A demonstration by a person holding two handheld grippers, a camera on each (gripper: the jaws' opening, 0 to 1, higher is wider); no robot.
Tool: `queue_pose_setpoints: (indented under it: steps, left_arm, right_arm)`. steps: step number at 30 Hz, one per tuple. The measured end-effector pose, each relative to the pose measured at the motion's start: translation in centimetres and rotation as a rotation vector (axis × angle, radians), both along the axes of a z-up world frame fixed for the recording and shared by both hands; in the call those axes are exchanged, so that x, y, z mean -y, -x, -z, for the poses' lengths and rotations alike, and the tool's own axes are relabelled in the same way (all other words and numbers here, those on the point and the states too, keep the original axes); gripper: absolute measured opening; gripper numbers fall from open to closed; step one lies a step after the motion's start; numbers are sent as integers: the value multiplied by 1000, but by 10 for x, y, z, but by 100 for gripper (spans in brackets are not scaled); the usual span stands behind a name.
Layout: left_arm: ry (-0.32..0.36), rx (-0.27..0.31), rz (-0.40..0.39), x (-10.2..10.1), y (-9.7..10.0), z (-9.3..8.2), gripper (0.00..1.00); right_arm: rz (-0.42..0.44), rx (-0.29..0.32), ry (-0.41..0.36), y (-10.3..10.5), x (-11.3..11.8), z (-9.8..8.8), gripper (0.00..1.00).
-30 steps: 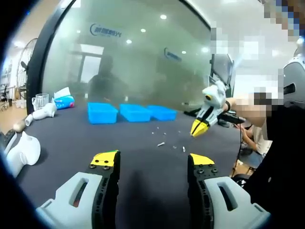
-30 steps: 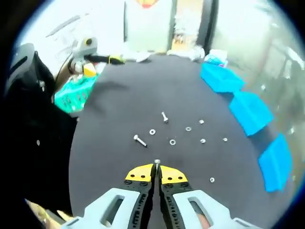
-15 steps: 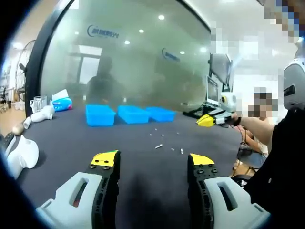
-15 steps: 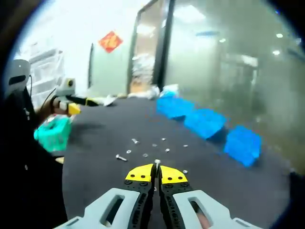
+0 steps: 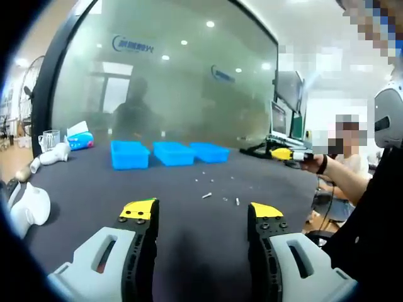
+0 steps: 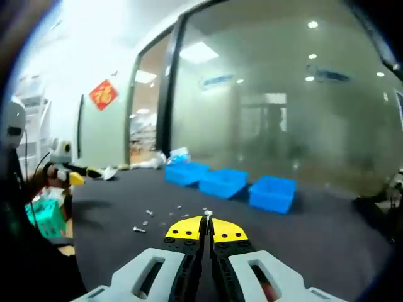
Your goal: Sort the screws, nuts, and washers into the corresponding bins
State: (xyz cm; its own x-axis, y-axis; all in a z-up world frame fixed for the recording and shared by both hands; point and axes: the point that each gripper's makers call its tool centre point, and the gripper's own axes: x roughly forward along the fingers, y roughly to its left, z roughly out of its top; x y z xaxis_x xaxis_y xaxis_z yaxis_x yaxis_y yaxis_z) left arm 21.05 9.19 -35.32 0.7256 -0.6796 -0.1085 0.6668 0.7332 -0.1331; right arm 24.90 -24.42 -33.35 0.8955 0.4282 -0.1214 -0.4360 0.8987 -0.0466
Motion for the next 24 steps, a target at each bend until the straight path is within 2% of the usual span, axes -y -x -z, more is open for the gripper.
queue_pose_setpoints:
  steps: [7, 12, 15, 22, 24]
  left_arm:
    - [3, -3, -1, 0, 0, 1, 55]
    - [-1, -1, -4, -1, -1, 1, 55]
    - [15, -3, -1, 0, -2, -1, 55]
    - [20, -7, -3, -1, -2, 0, 55]
    - [16, -11, -4, -2, -3, 2, 55]
  right_arm:
    - [112, 47, -13, -20, 23, -15, 1]
    - [135, 84, -19, -38, 24, -30, 1]
    - [96, 69, -29, -57, 21, -31, 1]
    - [118, 61, -20, -113, 29, -36, 1]
    - [119, 43, -47, -125, 28, -37, 1]
